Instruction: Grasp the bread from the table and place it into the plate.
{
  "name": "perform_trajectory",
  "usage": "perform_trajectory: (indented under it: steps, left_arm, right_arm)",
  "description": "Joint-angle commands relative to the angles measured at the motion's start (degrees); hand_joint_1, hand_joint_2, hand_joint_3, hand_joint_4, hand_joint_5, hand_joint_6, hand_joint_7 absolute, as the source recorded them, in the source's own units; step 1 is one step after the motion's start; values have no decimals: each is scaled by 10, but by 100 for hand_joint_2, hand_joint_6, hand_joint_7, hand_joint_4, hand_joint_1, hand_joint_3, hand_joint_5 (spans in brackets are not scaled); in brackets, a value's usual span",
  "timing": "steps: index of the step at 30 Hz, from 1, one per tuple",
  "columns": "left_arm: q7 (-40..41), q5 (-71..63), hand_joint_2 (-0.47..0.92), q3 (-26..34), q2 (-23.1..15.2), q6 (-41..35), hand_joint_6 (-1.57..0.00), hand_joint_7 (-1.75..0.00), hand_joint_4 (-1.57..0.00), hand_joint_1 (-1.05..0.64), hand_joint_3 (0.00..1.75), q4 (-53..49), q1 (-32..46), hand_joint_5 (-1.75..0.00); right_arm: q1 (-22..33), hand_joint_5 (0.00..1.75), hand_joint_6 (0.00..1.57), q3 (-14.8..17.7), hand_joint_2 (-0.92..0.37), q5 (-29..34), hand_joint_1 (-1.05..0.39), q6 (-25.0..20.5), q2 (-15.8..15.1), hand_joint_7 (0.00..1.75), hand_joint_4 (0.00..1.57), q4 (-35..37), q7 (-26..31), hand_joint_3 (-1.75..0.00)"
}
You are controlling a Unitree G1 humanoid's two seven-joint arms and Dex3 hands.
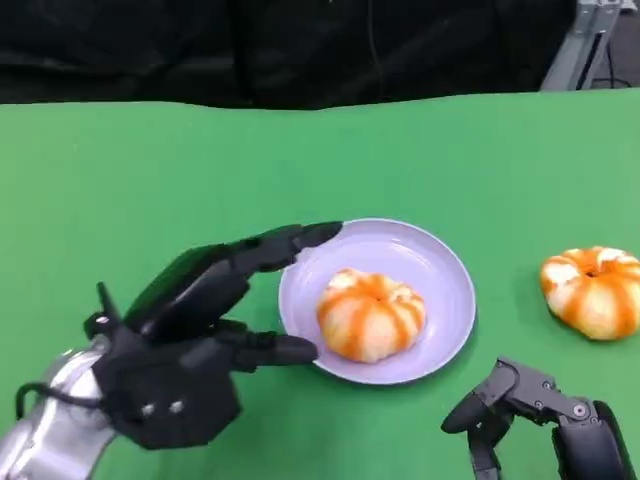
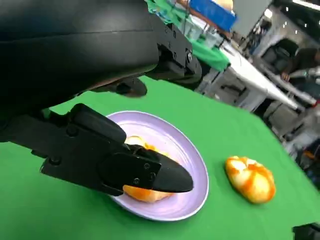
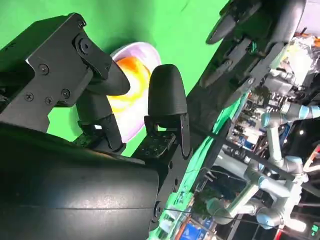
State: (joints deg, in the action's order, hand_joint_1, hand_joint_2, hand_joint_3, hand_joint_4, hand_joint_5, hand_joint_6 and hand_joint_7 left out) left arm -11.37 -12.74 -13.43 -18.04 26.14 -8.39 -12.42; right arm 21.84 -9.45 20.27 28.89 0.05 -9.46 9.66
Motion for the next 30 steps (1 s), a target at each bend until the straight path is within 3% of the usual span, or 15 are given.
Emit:
perform_trajectory:
  steps: [1, 3, 5, 6, 7, 8, 10, 16, 19, 22, 30]
  left_arm:
    - [6, 49, 91, 41, 3, 40, -74, -35, -48, -31, 1, 25, 56, -99]
    - [1, 50, 91, 45, 6, 43, -76, -37, -48, -29, 0, 26, 58, -104]
    - [4, 104, 90, 63, 29, 44, -89, -55, -64, -13, 9, 51, 110, -116]
    - [3, 120, 85, 68, 36, 43, -89, -69, -69, -7, 21, 60, 126, -120]
    - [1, 129, 74, 72, 41, 42, -87, -81, -72, -4, 44, 65, 134, -123]
    - [2, 141, 68, 78, 48, 44, -86, -85, -73, -3, 56, 69, 154, -124]
    - [1, 156, 50, 85, 58, 46, -86, -102, -79, 4, 101, 75, 179, -139]
    - [12, 147, 36, 97, 85, 69, -85, -125, -85, 15, 145, 62, 207, -154]
    - [7, 165, 37, 101, 107, 81, -80, -149, -84, 14, 145, 38, 209, -169]
    - [4, 166, 39, 107, 115, 91, -76, -157, -83, 11, 141, 23, 205, -174]
    - [-8, 166, 38, 115, 120, 112, -76, -160, -83, 5, 136, -4, 202, -175]
  right_arm:
    - [4, 159, 83, 4, -29, -5, 6, 2, -7, 125, 77, -1, 0, -136]
    - [5, 158, 83, 4, -29, -5, 6, 2, -7, 125, 77, -1, 0, -137]
    - [7, 158, 83, 4, -29, -7, 5, -2, -8, 125, 77, -6, -3, -136]
    - [8, 158, 83, 4, -29, -8, 5, -3, -8, 125, 77, -8, -4, -136]
    - [8, 158, 83, 4, -29, -8, 4, -4, -8, 125, 77, -8, -4, -136]
    - [8, 158, 83, 5, -29, -8, 4, -4, -8, 125, 77, -9, -4, -136]
    - [8, 157, 83, 6, -29, -8, 4, -5, -8, 125, 77, -10, -4, -134]
    - [8, 156, 83, 11, -29, -5, 3, 0, -12, 125, 78, -7, -2, -133]
    - [6, 156, 84, 13, -29, -5, 2, 3, -14, 124, 79, -5, -2, -133]
    - [6, 155, 84, 13, -29, -6, 2, 2, -15, 124, 79, -6, -3, -133]
    - [6, 156, 84, 15, -28, -11, 4, 7, -16, 125, 78, -3, -4, -135]
